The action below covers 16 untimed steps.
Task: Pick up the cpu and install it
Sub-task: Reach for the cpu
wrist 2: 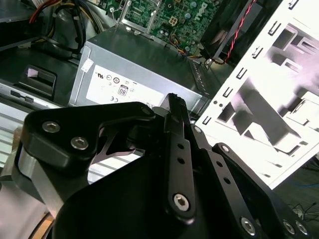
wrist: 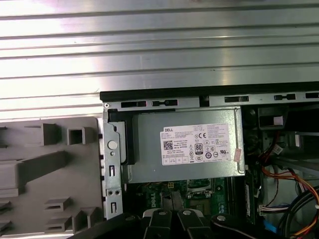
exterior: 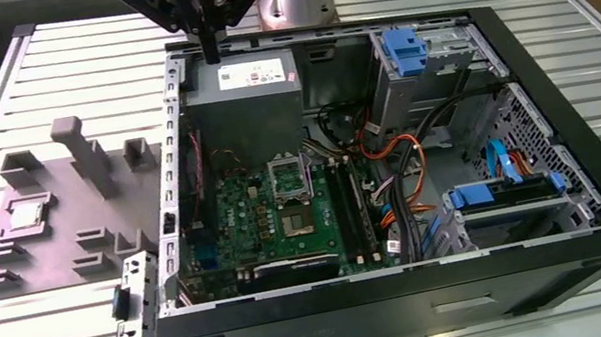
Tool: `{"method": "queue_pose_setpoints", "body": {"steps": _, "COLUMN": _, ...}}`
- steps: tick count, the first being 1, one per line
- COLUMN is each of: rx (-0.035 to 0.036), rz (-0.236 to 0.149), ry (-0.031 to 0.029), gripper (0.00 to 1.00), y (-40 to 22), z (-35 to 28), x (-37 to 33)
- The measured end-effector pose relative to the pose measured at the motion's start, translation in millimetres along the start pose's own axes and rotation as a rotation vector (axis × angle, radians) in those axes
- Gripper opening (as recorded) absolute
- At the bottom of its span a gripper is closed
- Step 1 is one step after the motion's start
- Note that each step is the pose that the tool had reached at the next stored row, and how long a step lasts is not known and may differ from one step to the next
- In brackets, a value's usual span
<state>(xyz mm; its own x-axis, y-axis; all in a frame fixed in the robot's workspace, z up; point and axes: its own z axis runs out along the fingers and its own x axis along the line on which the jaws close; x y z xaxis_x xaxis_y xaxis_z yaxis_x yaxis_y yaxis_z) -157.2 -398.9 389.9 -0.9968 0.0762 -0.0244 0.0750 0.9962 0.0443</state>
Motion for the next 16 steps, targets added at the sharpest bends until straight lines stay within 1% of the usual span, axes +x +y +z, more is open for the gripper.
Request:
{"method": "queue_pose_setpoints", "body": {"steps": 8, "rx": 0.0000, "rz": 0.000, "ry": 0.0000, "gripper": 0.11, "y": -0.1, "z": 0.0, "x": 1.3}}
{"method": "queue_pose_setpoints", "body": {"steps": 16, "rx": -0.0001, "rz": 0.000, "ry": 0.0000, "gripper": 0.11, "y": -0.3, "z": -0.1, "x": 4.7}}
